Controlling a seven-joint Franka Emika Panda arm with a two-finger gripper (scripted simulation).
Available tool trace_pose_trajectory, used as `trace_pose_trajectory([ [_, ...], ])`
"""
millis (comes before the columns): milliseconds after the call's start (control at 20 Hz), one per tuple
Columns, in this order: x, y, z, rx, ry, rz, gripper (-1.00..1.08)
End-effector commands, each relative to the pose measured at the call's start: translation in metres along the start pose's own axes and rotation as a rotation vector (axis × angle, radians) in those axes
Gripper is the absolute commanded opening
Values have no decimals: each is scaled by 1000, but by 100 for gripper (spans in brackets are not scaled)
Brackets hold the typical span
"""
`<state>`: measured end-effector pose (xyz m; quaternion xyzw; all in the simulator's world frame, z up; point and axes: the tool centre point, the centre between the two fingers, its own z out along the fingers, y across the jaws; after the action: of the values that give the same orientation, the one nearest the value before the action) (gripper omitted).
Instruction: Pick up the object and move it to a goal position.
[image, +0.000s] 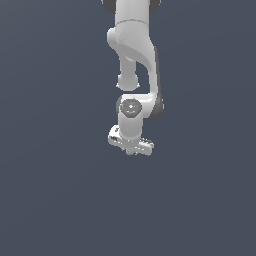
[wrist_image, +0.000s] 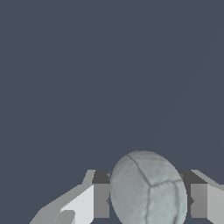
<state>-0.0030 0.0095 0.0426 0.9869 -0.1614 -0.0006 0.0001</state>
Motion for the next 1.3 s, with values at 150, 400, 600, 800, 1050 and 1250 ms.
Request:
trace_pose_trajectory([
  [150,-11,30,-27,1,1,1,-100],
  [400,-25,67,-61,2,1,1,-100],
  [600,-36,95,-87,2,1,1,-100],
  [800,-44,119,-109,2,1,1,-100],
  [1050,-51,141,-129,2,1,1,-100],
  [1250,-54,150,-138,2,1,1,-100],
])
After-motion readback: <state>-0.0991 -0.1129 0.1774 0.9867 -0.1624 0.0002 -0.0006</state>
